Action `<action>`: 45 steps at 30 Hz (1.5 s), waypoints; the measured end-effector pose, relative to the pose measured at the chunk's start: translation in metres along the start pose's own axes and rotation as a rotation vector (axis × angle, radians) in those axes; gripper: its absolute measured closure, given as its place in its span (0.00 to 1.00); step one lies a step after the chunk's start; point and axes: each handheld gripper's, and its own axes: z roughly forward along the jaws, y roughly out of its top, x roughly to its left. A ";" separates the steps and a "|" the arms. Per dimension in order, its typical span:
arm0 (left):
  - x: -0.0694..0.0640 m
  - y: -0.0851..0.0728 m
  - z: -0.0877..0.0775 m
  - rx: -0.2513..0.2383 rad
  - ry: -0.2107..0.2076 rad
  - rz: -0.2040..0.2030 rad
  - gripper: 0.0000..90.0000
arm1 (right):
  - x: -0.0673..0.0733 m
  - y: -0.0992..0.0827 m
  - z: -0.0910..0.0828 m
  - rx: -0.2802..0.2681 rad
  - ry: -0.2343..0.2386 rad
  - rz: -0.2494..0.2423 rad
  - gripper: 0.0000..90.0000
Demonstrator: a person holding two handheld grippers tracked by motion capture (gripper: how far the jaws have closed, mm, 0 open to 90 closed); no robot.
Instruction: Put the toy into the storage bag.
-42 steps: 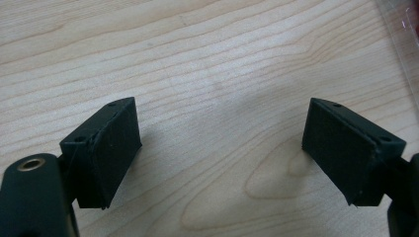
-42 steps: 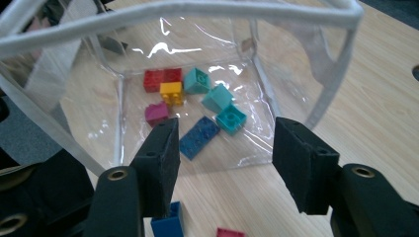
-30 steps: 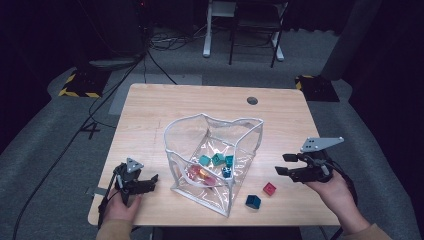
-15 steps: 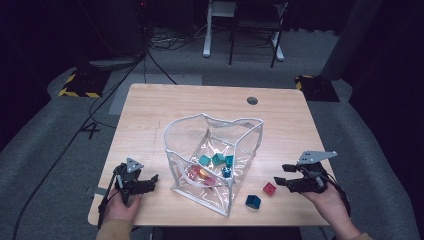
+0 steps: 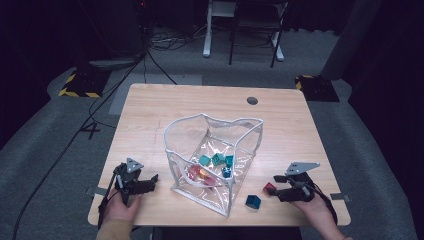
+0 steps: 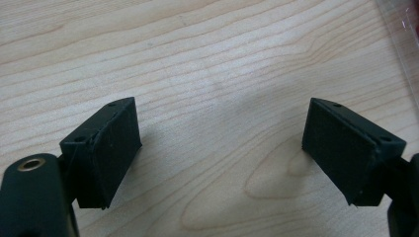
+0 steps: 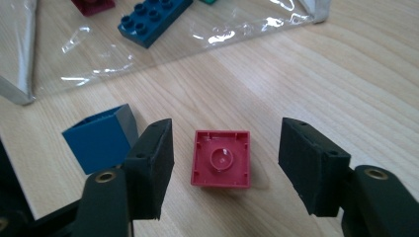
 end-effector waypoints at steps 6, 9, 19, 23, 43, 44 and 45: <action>0.000 0.000 0.000 0.000 0.000 0.000 0.17 | 0.000 -0.007 0.013 0.023 -0.021 -0.010 0.52; 0.000 0.000 0.000 0.000 0.000 0.000 0.17 | 0.001 -0.009 0.015 0.019 -0.039 -0.028 0.58; 0.000 0.000 0.000 -0.001 0.000 0.000 0.17 | 0.004 -0.013 0.015 -0.008 -0.066 -0.060 0.66; 0.000 0.000 0.000 0.000 0.000 0.000 0.17 | 0.005 -0.015 0.015 -0.018 -0.070 -0.062 0.66; 0.000 0.000 0.000 -0.001 0.000 0.000 0.17 | 0.001 0.014 -0.011 -0.019 -0.005 0.001 0.66; 0.000 0.000 0.000 0.000 0.000 0.000 0.17 | 0.001 0.016 -0.014 -0.021 -0.001 0.004 0.66; 0.000 0.000 0.000 -0.001 0.000 0.000 0.17 | 0.001 0.018 -0.016 -0.021 0.005 0.010 0.66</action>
